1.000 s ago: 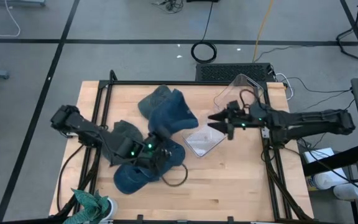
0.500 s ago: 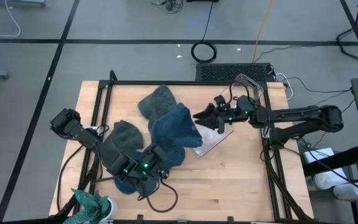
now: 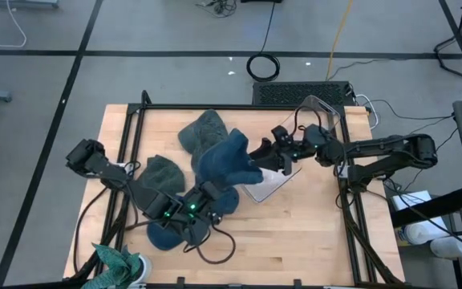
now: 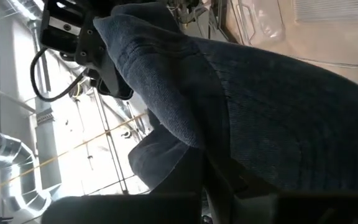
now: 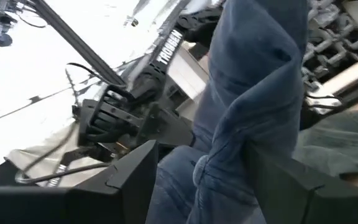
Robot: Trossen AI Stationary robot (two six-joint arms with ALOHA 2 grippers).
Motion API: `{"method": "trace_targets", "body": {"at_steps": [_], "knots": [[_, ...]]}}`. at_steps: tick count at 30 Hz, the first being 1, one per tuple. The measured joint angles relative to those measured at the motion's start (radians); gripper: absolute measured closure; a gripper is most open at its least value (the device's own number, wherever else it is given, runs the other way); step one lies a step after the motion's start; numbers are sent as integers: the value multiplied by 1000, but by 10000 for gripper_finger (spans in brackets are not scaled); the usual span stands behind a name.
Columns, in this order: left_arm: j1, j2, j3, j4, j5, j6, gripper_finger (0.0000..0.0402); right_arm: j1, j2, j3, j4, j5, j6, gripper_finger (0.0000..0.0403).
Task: Pick & Place hat
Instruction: Put the top blue cap into the top transparent bin
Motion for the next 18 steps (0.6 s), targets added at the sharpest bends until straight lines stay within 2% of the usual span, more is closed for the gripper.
{"method": "trace_targets", "body": {"at_steps": [4,10,14,18], "knots": [[11,0,0,0,4,2,396,0,1,50,-175,18,-49,177],[13,0,0,0,4,4,398,24,0,205,-477,53,-146,177],[5,0,0,0,-1,4,396,27,-1,281,-603,116,-177,177],[-2,0,0,0,-4,4,396,26,9,309,-684,123,-195,178]]}}
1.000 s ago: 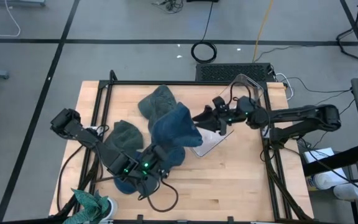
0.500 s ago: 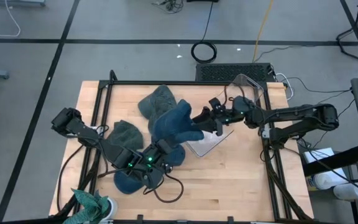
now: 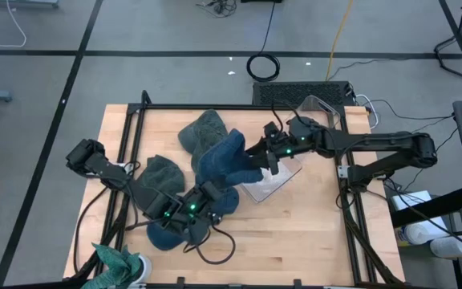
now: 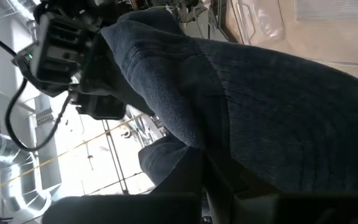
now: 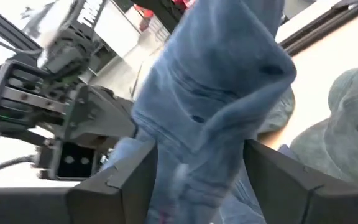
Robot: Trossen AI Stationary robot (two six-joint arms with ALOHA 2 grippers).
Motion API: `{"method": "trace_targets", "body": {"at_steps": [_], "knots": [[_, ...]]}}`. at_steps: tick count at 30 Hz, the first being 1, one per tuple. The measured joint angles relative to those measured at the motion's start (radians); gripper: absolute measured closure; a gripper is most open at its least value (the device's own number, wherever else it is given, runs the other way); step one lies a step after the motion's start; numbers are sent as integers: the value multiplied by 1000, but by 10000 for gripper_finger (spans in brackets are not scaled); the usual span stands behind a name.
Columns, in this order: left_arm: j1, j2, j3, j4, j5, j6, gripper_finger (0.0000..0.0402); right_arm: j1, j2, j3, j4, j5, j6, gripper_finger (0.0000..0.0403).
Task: Pick & Place hat
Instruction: Put the top blue cap into the top transparent bin
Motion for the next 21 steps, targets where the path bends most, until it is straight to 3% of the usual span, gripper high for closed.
{"method": "trace_targets", "body": {"at_steps": [6,13,21], "knots": [[1,0,0,0,-1,-2,398,0,34,1,1,-1,-28,231],[3,0,0,0,-1,-35,398,1,43,1,51,-30,-128,382],[3,0,0,-8,48,-131,397,24,21,41,113,-83,-151,395]]}}
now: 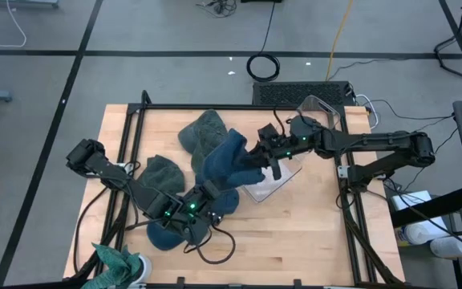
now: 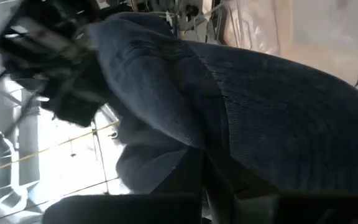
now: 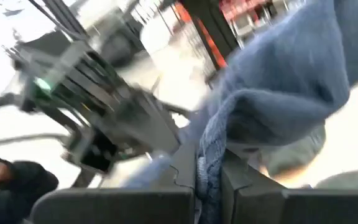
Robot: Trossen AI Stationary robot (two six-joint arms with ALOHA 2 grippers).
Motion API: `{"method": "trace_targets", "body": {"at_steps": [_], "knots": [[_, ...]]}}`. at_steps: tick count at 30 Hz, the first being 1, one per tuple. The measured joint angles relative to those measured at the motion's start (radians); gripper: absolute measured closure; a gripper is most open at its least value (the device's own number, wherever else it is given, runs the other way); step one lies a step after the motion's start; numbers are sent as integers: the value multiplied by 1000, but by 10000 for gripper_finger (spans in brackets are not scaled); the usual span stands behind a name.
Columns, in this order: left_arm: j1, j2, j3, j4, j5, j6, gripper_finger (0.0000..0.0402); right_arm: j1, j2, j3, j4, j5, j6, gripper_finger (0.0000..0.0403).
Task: Pick & Place hat
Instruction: Put the top blue cap into the top transparent bin
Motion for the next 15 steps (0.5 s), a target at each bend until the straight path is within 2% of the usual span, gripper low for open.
{"method": "trace_targets", "body": {"at_steps": [7,12,15], "knots": [[21,-1,0,5,55,-173,371,44,-24,92,-23,0,-29,395],[43,-1,0,6,118,-399,366,55,-45,205,-162,42,-88,395],[47,-1,0,8,160,-493,365,55,-48,278,-280,103,-129,395]]}}
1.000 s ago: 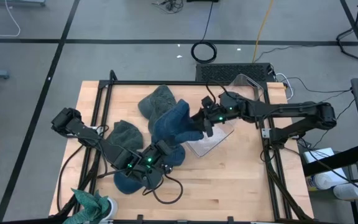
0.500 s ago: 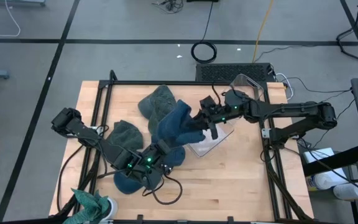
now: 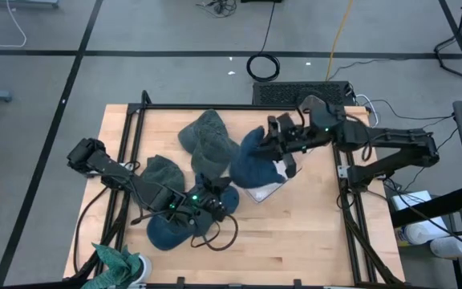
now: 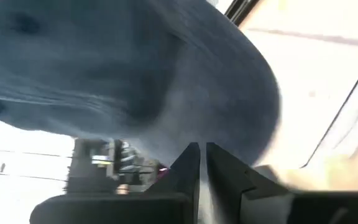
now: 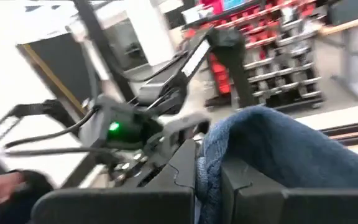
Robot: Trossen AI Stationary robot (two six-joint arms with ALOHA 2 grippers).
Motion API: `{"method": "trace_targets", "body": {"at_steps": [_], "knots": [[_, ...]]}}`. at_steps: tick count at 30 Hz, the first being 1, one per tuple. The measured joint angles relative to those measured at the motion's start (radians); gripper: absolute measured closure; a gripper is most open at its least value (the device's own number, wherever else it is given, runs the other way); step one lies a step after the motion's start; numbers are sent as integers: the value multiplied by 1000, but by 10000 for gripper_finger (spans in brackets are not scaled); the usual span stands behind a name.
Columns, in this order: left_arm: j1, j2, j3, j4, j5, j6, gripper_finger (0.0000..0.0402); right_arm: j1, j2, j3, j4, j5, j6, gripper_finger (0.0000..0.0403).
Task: Pick & Place hat
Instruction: Put the top blue cap into the top transparent bin
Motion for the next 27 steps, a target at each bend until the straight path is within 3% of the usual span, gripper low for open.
{"method": "trace_targets", "body": {"at_steps": [6,14,20,27], "knots": [[-3,0,0,-2,59,-57,365,-17,0,143,-292,107,-70,396],[-3,0,0,-1,65,-70,364,-74,-28,229,-684,396,-161,396],[7,-15,0,1,182,-87,364,-163,-95,233,-844,596,-247,396],[36,-34,0,0,183,-96,364,-263,-137,233,-1017,715,-431,396]]}}
